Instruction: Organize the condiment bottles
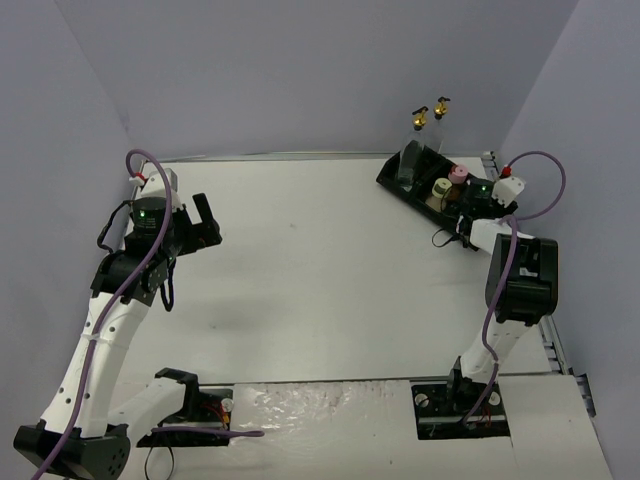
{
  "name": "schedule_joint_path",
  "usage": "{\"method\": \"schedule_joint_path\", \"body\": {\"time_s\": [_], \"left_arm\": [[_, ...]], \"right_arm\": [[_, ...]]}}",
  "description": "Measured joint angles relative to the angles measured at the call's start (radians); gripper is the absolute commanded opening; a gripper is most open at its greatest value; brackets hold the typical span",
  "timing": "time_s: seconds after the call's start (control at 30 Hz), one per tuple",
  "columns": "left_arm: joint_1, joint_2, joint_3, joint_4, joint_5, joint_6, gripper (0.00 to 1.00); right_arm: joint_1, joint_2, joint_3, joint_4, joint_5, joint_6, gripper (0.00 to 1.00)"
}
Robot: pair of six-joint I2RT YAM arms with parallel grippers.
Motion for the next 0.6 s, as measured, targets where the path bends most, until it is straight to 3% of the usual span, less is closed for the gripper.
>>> {"method": "schedule_joint_path", "body": {"time_s": [0.13,0.43,0.6], "left_arm": [[0.0,0.0,0.0,0.0,0.0,0.0,0.97],[0.0,0.0,0.0,0.0,0.0,0.0,0.97],[0.0,0.0,0.0,0.0,0.0,0.0,0.97]], "right_arm": [[0.001,0.0,0.017,0.0,0.005,0.002,0.74],[0.007,-0.001,0.024,-0.01,0.004,0.016,0.79],[0.016,-0.02,0.023,-0.04,0.008,0.029,0.9]]}}
